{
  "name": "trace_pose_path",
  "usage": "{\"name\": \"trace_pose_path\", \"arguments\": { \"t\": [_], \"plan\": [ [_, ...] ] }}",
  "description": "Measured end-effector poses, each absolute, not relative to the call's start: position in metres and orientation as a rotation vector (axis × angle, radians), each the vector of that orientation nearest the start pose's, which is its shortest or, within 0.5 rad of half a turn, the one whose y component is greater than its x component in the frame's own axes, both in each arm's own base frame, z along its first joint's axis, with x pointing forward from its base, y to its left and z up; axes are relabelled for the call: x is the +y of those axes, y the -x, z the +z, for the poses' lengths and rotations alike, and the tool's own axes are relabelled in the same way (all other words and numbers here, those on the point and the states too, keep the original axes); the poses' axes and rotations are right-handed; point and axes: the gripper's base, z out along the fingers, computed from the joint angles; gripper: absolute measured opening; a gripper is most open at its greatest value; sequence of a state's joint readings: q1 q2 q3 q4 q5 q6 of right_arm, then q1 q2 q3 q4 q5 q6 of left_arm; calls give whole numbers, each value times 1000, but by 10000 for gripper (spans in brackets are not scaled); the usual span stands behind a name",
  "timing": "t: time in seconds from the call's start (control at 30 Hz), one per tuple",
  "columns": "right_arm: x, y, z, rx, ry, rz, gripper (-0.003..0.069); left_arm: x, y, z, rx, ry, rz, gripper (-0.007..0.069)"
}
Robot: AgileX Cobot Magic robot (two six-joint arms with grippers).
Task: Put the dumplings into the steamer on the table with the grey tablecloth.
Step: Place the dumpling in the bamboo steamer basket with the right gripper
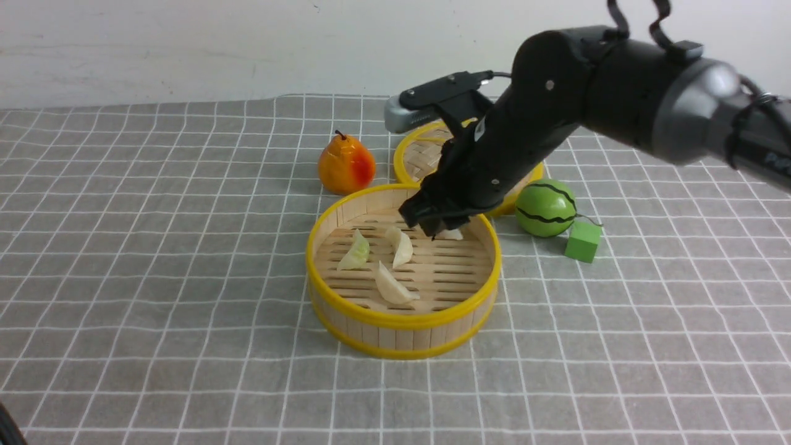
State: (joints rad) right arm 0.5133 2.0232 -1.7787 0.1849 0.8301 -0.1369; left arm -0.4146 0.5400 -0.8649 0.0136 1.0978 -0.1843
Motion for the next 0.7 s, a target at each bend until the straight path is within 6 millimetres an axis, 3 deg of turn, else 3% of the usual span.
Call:
{"name": "trace_pose_path", "arguments": {
  "t": [0.17,0.33,0.47,0.53,0.6,0.7],
  "plan": [
    [243,-413,217,2548,694,315,202,-26,-63,363,2277,-264,-296,31],
    [245,-417,194,2586,698,300,242,-26,-62,362,2289,-265,-293,35],
    [245,-417,201,2592,679,304,367,-26,-61,361,2309,-267,-290,37],
    [245,-416,206,2595,679,306,388,-26,-61,361,2312,-268,-294,37],
    [243,-412,227,2608,693,310,426,-28,-60,358,2298,-266,-322,37],
    [238,-403,259,2600,711,317,425,-32,-57,346,2224,-260,-419,37]
  ]
}}
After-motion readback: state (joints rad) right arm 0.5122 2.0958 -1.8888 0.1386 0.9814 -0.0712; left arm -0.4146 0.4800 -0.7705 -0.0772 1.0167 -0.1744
